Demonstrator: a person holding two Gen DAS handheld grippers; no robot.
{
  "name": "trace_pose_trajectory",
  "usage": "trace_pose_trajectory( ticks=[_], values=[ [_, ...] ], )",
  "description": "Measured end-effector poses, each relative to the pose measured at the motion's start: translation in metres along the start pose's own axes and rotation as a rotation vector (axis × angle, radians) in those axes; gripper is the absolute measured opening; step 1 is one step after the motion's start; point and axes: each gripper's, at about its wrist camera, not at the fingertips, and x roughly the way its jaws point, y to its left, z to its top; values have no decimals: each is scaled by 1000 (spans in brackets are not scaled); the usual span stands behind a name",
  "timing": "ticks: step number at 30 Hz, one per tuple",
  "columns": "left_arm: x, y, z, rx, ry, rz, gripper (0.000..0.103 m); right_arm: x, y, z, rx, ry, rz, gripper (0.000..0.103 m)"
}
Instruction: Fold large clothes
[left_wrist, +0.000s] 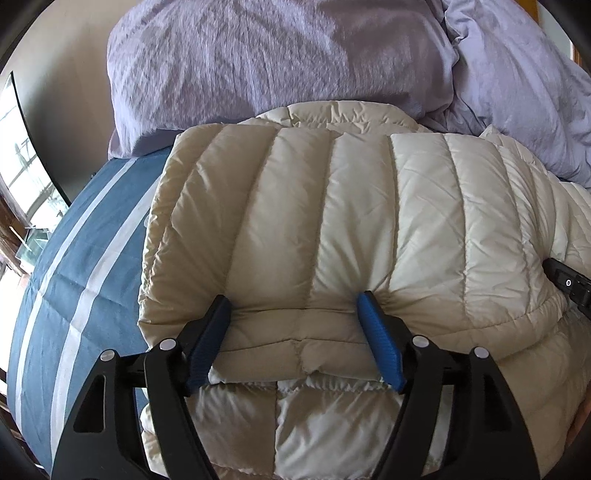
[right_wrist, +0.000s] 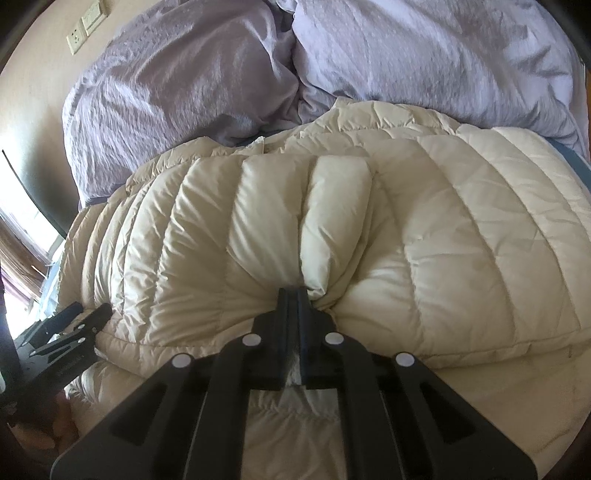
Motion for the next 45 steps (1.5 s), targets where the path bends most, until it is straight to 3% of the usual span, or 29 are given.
trace_pose_trajectory(
  ticks=[7,9,10,11,13,15,21,29,40,45],
  values=[
    [0,1,1,-9,-2,-11,74,0,-3,0,16,0,18,5],
    [-4,2,1,-10,0,-6,74,-5,-5,3,31,4,55,14],
    [-9,4,0,-9,1,-6,74,-10,-6,4,37,8,75,30],
    [-14,5,-1,-9,-2,-11,74,-16,-8,5,43,6,95,52],
    [-29,12,-6,-5,-1,-22,74,-38,-10,5,52,-34,90,77],
    [-43,22,-13,3,-6,-35,74,-62,-14,4,30,-79,75,77],
    [-82,74,-60,1,9,-97,74,-116,-55,-31,-18,-43,140,78],
    [-117,138,-121,-50,43,-197,74,-181,-138,-97,-43,-13,58,78],
    [-128,136,-162,-59,68,-283,62,-217,-196,-155,-4,23,74,77],
    [-132,135,-171,-64,55,-307,60,-217,-206,-166,23,46,102,63]
  ],
)
